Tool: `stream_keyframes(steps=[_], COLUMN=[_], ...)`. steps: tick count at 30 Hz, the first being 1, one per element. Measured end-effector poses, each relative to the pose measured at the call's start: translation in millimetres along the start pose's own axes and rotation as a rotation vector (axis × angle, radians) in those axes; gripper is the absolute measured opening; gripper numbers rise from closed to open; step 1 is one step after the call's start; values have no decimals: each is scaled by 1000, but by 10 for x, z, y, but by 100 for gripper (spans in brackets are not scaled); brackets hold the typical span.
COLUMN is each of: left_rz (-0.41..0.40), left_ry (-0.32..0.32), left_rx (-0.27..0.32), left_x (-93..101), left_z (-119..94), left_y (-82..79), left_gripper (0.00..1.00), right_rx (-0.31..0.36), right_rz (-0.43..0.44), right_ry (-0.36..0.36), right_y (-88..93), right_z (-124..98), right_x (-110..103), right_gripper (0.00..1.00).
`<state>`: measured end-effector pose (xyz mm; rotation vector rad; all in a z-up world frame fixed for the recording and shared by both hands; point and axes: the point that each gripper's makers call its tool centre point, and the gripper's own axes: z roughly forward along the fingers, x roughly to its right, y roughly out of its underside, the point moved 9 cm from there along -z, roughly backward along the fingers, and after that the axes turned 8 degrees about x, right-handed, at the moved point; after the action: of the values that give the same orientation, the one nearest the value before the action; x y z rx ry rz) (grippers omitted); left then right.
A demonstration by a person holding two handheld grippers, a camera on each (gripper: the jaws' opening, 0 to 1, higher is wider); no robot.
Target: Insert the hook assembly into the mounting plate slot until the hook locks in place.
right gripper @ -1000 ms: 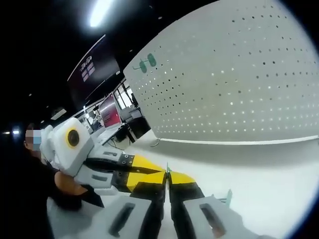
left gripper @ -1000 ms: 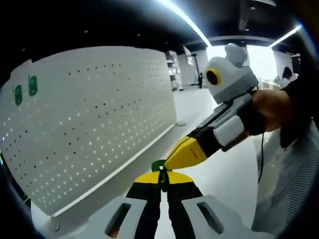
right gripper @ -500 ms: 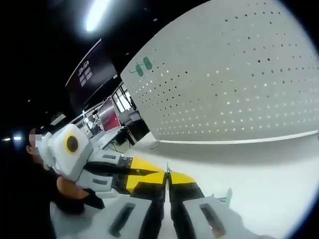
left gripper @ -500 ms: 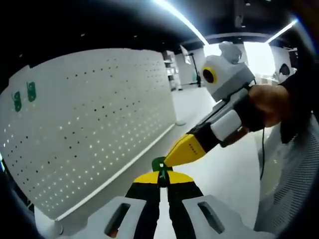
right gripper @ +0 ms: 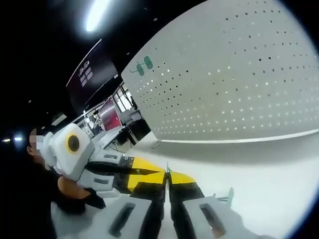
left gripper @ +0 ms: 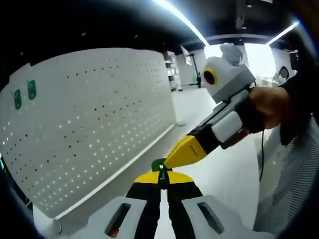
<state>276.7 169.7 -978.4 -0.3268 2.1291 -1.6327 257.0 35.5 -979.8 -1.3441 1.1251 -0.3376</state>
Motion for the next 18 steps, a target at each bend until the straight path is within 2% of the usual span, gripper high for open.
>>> stream_keyframes(steps=[12,18], left_rz=[-6,-7], left_ry=[-19,-22], left_rx=[15,18], left_x=[-20,-26], left_z=[-17,-18], left_y=[-29,-38], left_gripper=[3,3], right_rx=[26,42], right_rz=[-41,-65], right_ry=[-12,-7], right_y=[-30,-48], right_z=[10,11], right_x=[-25,-37], right_gripper=[0,6])
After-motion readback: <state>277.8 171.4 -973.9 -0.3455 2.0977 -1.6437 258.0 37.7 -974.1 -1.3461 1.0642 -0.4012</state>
